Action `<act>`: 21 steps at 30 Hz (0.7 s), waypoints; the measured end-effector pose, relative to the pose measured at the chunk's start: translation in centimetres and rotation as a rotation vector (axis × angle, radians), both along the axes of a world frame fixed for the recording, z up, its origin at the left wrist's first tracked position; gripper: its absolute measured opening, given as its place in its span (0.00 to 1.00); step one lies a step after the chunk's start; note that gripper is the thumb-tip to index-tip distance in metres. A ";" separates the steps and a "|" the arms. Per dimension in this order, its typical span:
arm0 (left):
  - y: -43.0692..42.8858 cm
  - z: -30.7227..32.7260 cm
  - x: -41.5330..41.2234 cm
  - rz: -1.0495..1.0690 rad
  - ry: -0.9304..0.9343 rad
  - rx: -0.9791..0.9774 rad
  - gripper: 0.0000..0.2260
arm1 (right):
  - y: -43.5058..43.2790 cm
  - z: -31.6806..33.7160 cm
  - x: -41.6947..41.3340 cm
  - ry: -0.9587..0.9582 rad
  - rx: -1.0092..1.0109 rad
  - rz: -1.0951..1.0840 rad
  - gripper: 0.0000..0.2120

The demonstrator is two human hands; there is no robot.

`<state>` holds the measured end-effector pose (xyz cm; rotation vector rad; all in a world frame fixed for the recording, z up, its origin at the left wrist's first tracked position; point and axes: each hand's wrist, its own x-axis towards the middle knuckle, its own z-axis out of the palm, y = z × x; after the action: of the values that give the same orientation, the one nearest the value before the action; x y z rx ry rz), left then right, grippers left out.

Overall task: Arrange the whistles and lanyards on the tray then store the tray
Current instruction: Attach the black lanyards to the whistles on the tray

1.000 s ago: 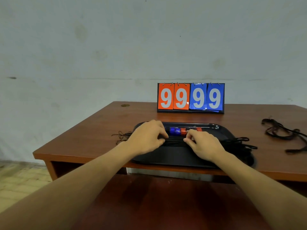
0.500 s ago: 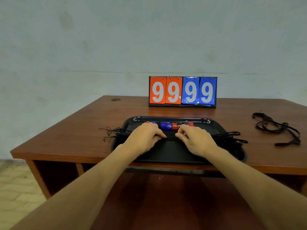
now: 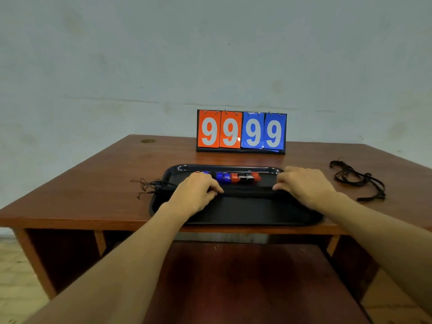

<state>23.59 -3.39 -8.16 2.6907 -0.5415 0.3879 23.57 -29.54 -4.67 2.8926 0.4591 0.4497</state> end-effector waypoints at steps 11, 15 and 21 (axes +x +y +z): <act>-0.5 0.8 -0.7 0.037 -0.022 0.196 0.12 | -6.3 -1.5 0.1 -0.166 0.551 -0.160 0.10; -2.0 1.9 -0.5 0.071 -0.080 0.422 0.12 | -8.9 -2.0 0.3 -0.187 0.701 -0.222 0.09; -6.5 2.8 -0.4 0.078 -0.211 0.238 0.26 | -12.6 -2.7 -1.0 -0.231 0.813 -0.284 0.11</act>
<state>23.22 -9.85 -5.35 2.9248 -0.5748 0.6741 22.61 -42.13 -7.38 3.4934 -0.2433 1.1178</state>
